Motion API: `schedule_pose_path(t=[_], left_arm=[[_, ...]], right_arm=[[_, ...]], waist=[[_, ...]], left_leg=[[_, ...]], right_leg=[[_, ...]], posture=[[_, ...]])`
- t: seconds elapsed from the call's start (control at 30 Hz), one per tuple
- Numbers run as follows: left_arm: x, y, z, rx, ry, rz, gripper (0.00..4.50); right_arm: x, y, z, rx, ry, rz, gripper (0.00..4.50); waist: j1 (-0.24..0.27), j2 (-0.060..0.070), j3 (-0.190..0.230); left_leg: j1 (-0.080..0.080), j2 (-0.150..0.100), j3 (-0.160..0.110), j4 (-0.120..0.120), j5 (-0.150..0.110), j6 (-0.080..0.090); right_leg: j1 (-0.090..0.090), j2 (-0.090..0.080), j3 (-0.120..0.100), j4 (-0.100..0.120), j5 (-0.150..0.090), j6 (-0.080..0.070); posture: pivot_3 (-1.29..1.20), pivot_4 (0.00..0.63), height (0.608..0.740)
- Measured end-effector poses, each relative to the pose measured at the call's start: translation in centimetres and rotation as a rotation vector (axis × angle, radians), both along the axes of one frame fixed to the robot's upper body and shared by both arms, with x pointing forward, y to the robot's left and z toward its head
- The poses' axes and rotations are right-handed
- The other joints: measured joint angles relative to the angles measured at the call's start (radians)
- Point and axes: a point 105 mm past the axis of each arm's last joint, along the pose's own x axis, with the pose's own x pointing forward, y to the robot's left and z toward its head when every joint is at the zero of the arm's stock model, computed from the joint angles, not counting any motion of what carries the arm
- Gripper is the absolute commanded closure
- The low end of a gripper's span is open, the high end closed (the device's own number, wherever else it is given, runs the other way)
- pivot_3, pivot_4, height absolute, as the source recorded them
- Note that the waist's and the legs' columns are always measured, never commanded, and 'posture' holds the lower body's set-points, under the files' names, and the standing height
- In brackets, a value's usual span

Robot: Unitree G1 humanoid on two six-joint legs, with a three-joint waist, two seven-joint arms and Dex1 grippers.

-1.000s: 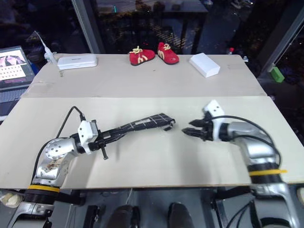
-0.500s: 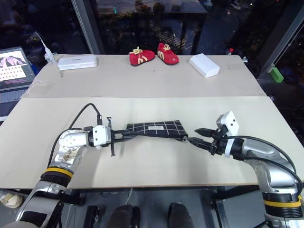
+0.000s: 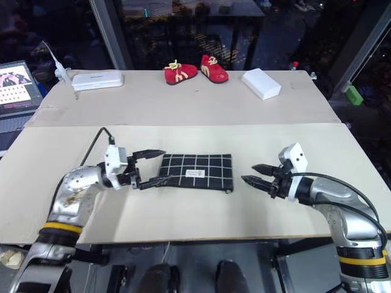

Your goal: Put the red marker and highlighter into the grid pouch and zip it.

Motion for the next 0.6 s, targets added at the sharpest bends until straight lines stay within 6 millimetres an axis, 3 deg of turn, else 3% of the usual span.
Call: schedule_pose_path(t=[0.17,0.33,0.47,0.6], left_arm=[[0.7,5.3,-1.6,-0.036,0.212,0.365,0.59],[-0.7,9.7,-3.1,-0.092,0.246,0.609,0.59],[-1.5,10.9,-4.1,-0.125,0.265,0.694,0.59],[-1.3,10.7,-3.8,-0.142,0.243,0.708,0.59]], right_arm=[[1.5,-1.9,-0.8,-0.027,-0.005,-0.089,1.56],[2.1,-3.1,-3.0,-0.014,0.043,-0.161,1.56],[2.7,-3.6,-3.1,-0.013,0.045,-0.183,1.56],[3.4,-3.3,-2.7,-0.012,0.025,-0.18,1.56]], waist=[[-0.004,0.0,0.0],[-0.005,0.0,0.0],[-0.001,0.0,0.0],[0.003,0.0,0.0]], left_leg=[[0.001,0.0,0.0,0.0,0.0,0.0],[0.0,0.0,0.0,-0.001,0.0,0.0],[0.001,-0.001,0.001,0.0,0.0,0.0],[0.001,-0.001,0.001,-0.001,0.0,0.0]], right_leg=[[0.001,0.0,0.0,0.0,-0.002,0.004],[0.0,-0.001,0.0,0.0,0.001,-0.002],[0.001,-0.002,0.001,0.0,0.001,-0.002],[0.0,-0.001,0.0,0.0,0.001,-0.003]], posture=[[0.0,0.15,0.74],[0.0,0.15,0.74],[0.0,0.15,0.74],[0.0,0.15,0.74]])
